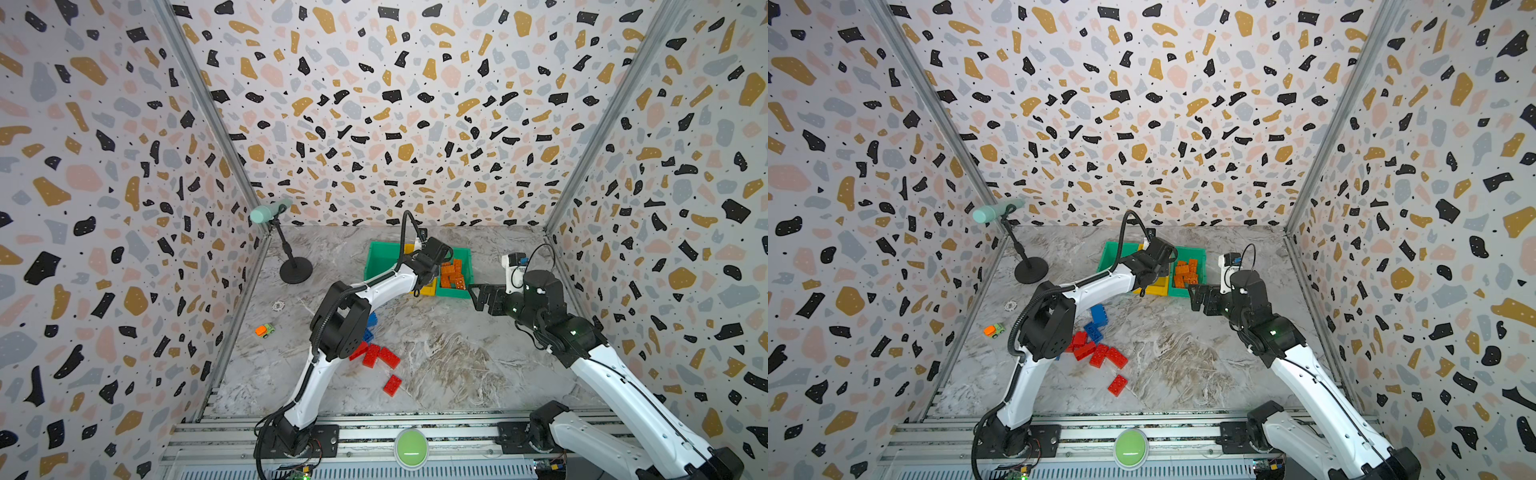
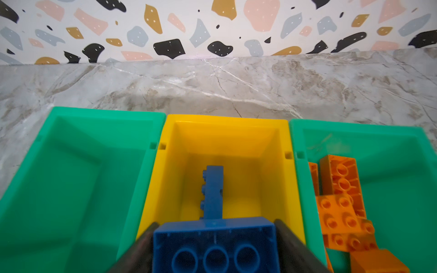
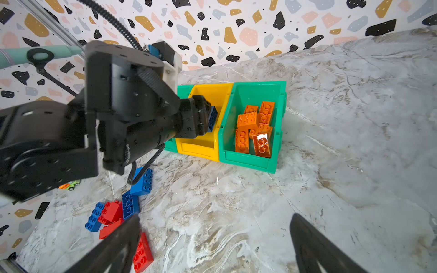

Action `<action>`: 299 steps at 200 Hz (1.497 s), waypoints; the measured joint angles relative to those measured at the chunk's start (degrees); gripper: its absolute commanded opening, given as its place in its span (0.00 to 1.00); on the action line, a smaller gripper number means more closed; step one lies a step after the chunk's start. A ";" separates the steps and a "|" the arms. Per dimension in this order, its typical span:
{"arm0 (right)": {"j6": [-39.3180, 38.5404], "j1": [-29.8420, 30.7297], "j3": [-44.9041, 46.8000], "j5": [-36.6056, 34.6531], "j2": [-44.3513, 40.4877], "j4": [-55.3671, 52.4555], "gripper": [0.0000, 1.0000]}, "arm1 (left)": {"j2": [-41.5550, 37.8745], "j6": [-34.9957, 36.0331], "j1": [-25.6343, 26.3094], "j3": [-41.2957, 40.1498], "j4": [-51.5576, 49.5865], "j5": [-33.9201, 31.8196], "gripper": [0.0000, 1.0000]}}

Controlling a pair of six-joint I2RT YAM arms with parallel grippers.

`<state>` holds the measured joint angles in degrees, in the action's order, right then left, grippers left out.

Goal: Sort the legos into containers by color
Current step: Place the lego in the container, then pick up the lego from the center of the table.

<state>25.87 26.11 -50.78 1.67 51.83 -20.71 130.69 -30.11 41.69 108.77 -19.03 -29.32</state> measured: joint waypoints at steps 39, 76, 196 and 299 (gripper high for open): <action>-0.02 -0.28 0.13 -0.48 -0.39 -0.79 0.99 | -0.44 0.59 -0.96 1.40 -1.53 2.19 0.90; -0.02 -0.28 1.03 0.07 0.44 -0.26 0.99 | -14.60 0.07 -0.09 -12.66 1.46 1.84 0.90; 0.70 6.60 1.73 4.11 7.54 3.58 0.99 | -45.66 -9.62 -4.11 -61.31 9.84 -2.86 0.96; 3.06 9.70 0.98 -0.28 6.80 3.50 0.99 | -34.77 -8.22 -10.51 -59.41 13.42 3.10 0.82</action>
<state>28.93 35.81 -49.80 1.39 58.63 -17.21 95.92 -38.33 31.18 49.36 -5.61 -26.22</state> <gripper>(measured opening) 0.989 0.831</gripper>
